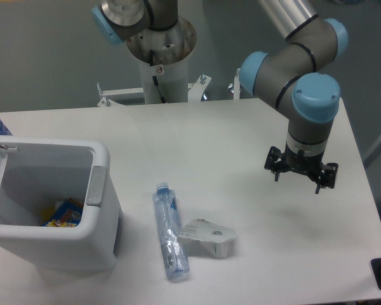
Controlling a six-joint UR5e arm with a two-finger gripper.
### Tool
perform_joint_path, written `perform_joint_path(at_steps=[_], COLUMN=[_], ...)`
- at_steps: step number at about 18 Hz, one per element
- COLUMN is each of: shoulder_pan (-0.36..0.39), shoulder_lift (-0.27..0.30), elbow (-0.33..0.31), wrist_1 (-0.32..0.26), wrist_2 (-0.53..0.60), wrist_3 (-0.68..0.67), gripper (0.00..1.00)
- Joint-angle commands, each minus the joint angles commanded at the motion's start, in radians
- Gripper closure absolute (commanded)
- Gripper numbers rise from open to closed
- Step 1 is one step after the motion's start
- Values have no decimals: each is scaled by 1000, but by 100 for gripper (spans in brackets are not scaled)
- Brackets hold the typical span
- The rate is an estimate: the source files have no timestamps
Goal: Place the trash in the trash can
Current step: 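Move the gripper toward the white crumpled wrapper beside the bottle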
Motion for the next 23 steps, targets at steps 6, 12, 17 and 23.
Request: perform_joint_path(at_steps=[6, 12, 17, 23], shoulder_pan=[-8, -32, -52, -54], shoulder_lift=[-2, -2, -17, -21], elbow=[2, 2, 0, -61], wrist_1=[0, 3, 38, 152], wrist_2=[0, 0, -2, -5], wrist_3=[0, -34, -113, -149], gripper=[0, 0, 0, 0])
